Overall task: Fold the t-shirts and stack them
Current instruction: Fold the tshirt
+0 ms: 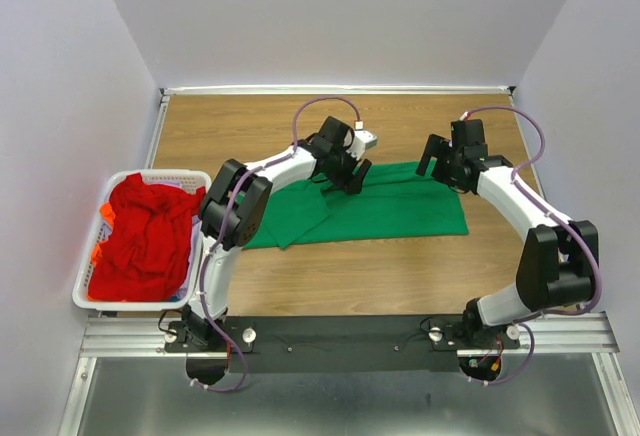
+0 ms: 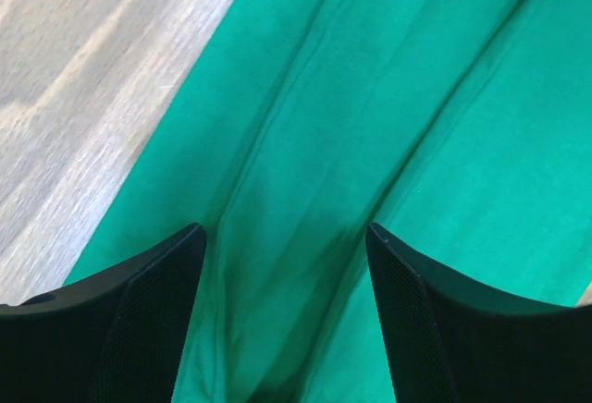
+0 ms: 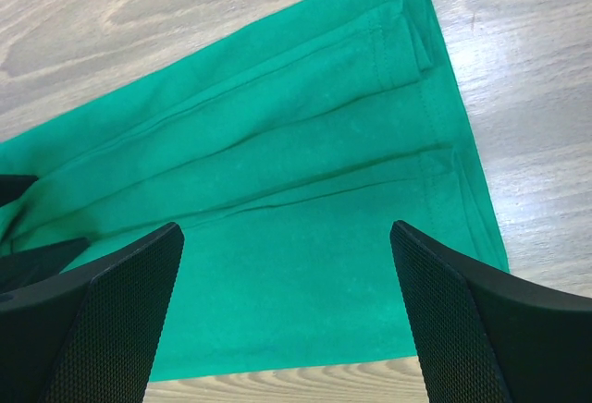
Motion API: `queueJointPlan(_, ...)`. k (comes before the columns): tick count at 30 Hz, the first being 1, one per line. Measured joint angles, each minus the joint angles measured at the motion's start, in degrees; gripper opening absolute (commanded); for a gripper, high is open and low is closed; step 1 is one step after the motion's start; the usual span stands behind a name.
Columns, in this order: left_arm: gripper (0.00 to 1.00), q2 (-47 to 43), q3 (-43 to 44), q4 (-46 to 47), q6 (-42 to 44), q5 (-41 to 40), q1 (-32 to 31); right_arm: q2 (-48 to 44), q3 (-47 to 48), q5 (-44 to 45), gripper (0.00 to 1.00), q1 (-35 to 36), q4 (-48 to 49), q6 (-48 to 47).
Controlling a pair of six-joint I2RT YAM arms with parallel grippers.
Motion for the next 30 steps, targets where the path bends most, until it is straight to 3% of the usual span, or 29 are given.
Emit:
queueJointPlan(5, 0.66, -0.1, -0.6, 0.2, 0.9, 1.4, -0.5, -0.5, -0.1, 0.1, 1.00, 0.0, -0.2, 0.0)
queueJointPlan(30, 0.69, -8.5, -10.4, 0.4, 6.4, 6.5, -9.6, -0.7, 0.0, 1.6, 0.97, -0.4, -0.3, -1.4)
